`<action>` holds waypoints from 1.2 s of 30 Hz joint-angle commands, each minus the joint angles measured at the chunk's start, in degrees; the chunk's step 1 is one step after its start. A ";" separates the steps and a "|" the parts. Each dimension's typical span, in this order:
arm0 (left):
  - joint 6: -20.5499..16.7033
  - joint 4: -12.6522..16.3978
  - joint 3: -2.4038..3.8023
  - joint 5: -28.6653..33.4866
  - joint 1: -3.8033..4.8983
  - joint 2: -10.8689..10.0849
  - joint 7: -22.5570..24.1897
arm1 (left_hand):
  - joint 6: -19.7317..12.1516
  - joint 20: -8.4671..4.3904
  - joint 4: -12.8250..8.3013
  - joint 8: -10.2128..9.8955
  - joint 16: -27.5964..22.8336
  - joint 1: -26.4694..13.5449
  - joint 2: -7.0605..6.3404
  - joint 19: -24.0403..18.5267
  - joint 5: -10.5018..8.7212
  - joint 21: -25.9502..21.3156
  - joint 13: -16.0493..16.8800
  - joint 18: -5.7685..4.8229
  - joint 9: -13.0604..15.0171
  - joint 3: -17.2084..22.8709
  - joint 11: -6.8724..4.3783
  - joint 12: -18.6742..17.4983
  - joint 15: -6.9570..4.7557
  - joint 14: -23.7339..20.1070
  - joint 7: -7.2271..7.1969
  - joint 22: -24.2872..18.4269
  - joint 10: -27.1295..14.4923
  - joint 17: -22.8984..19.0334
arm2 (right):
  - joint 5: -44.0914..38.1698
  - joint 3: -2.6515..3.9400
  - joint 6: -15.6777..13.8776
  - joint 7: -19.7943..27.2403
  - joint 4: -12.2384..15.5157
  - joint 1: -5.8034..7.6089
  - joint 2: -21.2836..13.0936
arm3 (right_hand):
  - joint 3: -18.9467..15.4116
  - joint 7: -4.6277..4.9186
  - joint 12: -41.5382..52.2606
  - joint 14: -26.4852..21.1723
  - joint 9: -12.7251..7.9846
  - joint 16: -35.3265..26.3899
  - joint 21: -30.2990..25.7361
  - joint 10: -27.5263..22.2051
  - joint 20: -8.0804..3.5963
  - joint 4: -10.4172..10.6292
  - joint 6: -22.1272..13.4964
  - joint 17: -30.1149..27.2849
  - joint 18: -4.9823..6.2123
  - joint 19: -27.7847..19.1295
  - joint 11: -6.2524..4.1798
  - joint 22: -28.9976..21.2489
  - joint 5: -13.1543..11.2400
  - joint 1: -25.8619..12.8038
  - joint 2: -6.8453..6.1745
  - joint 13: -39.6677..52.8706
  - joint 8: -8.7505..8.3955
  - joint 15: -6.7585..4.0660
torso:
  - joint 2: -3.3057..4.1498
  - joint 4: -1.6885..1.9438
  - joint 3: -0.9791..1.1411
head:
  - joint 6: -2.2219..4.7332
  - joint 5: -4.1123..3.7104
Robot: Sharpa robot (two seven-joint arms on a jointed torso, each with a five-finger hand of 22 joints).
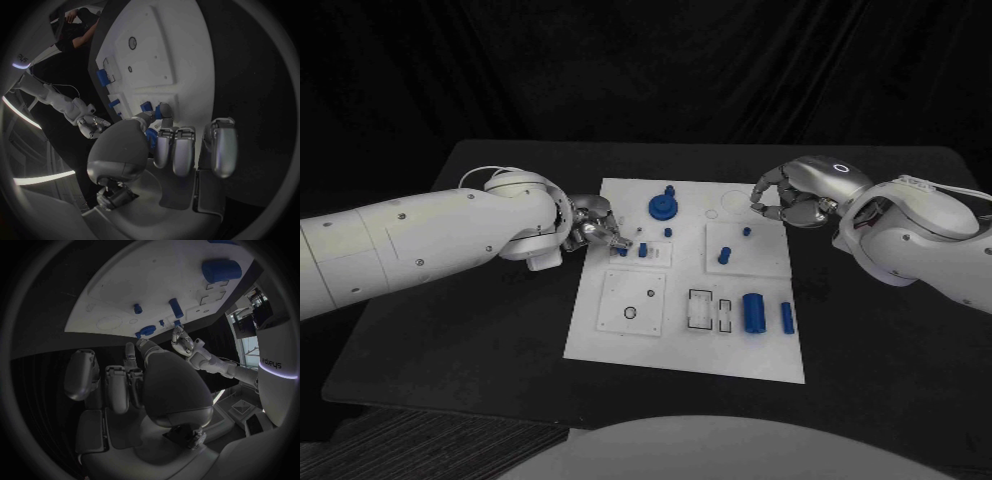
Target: Assemble the parts on the task board
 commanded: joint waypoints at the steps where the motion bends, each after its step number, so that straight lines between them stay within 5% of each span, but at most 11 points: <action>1: 0.29 0.03 -0.17 -0.13 -0.22 -0.13 -0.39 | -0.30 -0.16 0.02 -0.18 0.15 0.47 -0.09 -0.39 0.19 -0.34 15.00 0.84 -0.09 0.44 -0.46 -0.03 -0.51 6.06 -0.08 11.69 6.08 15.09 | -0.11 0.04 0.20 -1.05 -0.02 -0.16 0.03 | 0.38 0.24 0.20 5.16 -0.03 -0.34 -0.22 6.00 0.12 -0.04 0.29 12.17 1.19 -0.40 -0.24 9.36 0.34 0.62 0.07 15.10 0.14 -0.28 | 0.02 0.02 0.01 | -0.01 0.04; 27: 1.12 0.13 -0.17 -0.13 -0.24 0.01 -0.78 | -0.37 -0.15 -0.56 -0.60 0.15 0.86 -0.44 -0.40 -0.72 -0.36 15.00 0.84 -0.59 1.84 -0.36 -0.03 -0.48 6.06 0.02 11.69 6.08 15.09 | -0.11 0.04 0.24 -1.18 0.06 -0.17 -0.02 | 0.47 0.25 0.20 5.16 -0.03 -0.34 -0.35 6.00 0.13 -0.11 0.29 12.17 1.21 -0.44 -0.22 9.33 0.63 0.65 0.07 15.10 0.14 -0.27 | 0.02 0.00 0.01 | -0.01 0.04; 33: 1.41 0.08 -0.17 -0.13 -0.25 -0.02 -1.01 | 0.31 -0.06 -0.78 -0.92 0.15 0.26 -1.06 -0.41 -7.80 -0.41 15.00 0.84 -1.34 2.63 -0.26 -0.03 -0.37 6.06 0.14 11.67 6.08 15.09 | -0.11 0.04 0.24 -1.17 0.02 -0.17 0.00 | 0.52 0.26 0.20 5.16 -0.02 -0.35 -0.42 6.00 0.13 -0.15 0.31 12.17 1.22 -0.46 -0.22 9.32 0.77 0.66 0.07 15.10 0.15 -0.26 | 0.02 -0.05 0.02 | -0.01 0.10; 36: 1.35 0.06 -0.17 -0.13 -0.25 -0.03 -1.02 | 0.74 0.03 0.90 -1.03 0.15 -1.72 -1.01 -0.39 -13.92 -0.40 15.00 0.83 -1.68 1.18 -0.09 -0.03 -0.20 6.06 0.34 11.68 6.08 15.09 | -0.11 0.04 0.24 -1.17 0.00 -0.18 0.02 | 0.52 0.26 0.20 5.16 -0.02 -0.35 -0.42 6.00 0.13 -0.15 0.31 12.17 1.22 -0.46 -0.22 9.32 0.77 0.66 0.07 15.10 0.15 -0.26 | 0.02 -0.01 0.02 | -0.01 0.06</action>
